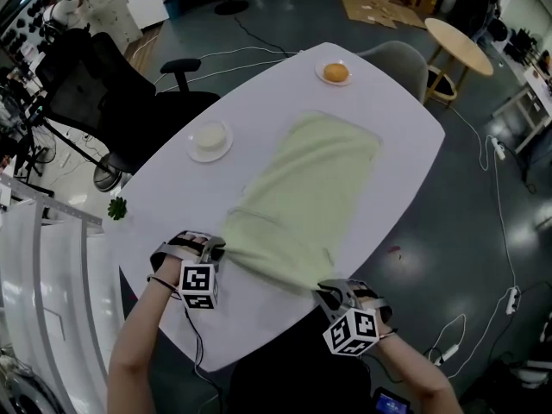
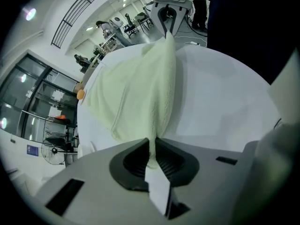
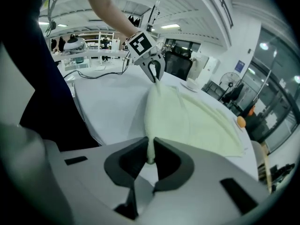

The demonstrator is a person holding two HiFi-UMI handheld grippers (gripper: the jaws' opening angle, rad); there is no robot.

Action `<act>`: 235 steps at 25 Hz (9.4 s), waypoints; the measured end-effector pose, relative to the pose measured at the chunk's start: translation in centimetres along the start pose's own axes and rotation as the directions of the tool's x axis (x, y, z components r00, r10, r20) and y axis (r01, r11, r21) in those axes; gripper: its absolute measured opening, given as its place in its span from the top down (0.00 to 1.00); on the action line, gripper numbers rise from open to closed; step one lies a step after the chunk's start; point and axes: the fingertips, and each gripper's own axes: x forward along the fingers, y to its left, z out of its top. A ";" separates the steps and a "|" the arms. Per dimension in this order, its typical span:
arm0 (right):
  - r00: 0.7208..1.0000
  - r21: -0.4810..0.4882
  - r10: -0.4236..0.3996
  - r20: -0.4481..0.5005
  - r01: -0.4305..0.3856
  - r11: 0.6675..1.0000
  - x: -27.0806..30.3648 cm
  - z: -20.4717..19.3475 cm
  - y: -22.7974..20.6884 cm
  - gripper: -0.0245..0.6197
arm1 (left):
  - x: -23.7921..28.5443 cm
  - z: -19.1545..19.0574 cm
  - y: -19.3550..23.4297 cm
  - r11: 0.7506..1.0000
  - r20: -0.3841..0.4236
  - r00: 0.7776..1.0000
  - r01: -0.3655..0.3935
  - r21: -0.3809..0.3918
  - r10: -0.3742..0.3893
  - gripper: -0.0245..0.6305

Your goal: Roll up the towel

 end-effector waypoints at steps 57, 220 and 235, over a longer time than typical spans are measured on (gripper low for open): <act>0.992 0.445 0.088 0.094 -0.121 0.887 -2.2 -3.2 -3.8 0.88 | -1.4 3.1 -1.9 0.903 0.138 0.946 0.322 -0.283 -0.294 0.88; 0.992 0.449 0.078 0.098 -0.114 0.886 -1.6 -5.3 -7.4 0.67 | 5.0 8.6 14.9 0.841 0.080 0.997 0.026 -0.540 0.021 0.90; 0.995 0.434 0.056 0.085 -0.087 0.897 -2.1 -4.9 -6.6 0.67 | 5.6 4.1 21.2 0.686 -0.043 0.917 -0.327 -0.650 0.396 0.38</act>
